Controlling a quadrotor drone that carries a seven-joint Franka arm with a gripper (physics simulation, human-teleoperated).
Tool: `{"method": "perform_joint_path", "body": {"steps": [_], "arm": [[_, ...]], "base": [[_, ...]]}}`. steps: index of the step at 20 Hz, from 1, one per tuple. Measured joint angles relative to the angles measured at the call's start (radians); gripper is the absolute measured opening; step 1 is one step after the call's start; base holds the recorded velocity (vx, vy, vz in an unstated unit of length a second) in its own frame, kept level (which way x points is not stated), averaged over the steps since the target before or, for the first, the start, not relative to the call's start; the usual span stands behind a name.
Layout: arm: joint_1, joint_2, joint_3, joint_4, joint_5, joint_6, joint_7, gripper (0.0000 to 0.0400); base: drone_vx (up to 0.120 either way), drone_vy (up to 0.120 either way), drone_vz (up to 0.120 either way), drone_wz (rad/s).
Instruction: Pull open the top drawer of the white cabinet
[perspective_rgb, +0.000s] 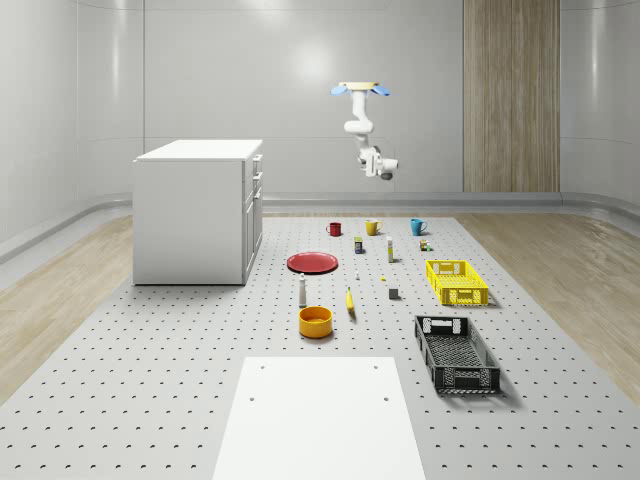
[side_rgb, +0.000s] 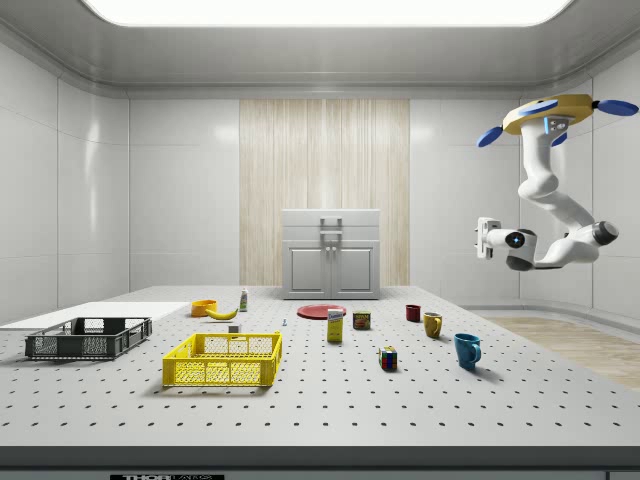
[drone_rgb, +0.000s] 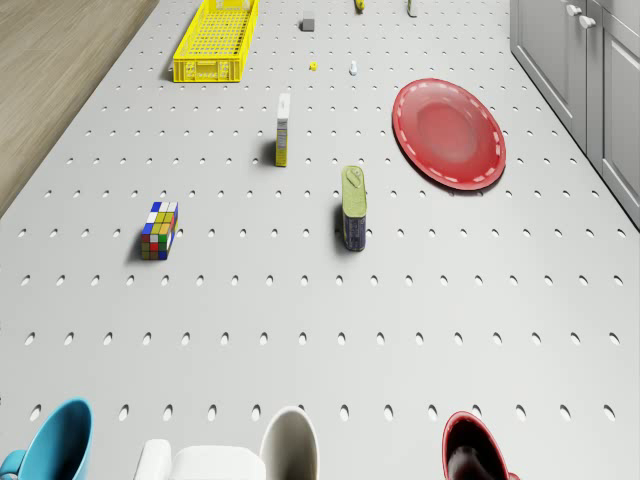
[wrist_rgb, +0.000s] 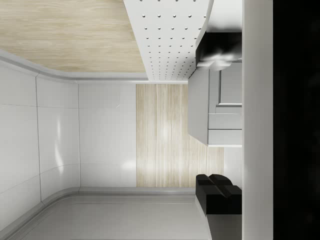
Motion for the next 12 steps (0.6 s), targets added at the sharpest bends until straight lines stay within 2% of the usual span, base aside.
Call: {"method": "perform_joint_path", "body": {"steps": [6,8,12], "arm": [[0.045,-0.030,-0.029,-0.011,-0.006,0.031,0.012,0.0305],[0.058,-0.039,-0.036,-0.014,-0.011,0.042,0.016,0.0305],[0.084,-0.058,-0.050,-0.018,-0.022,0.062,0.026,0.0305]], "base": [[0.120,-0.120,0.120,0.000],[0.120,-0.120,0.040,0.000],[0.120,-0.120,0.120,0.000]]}}
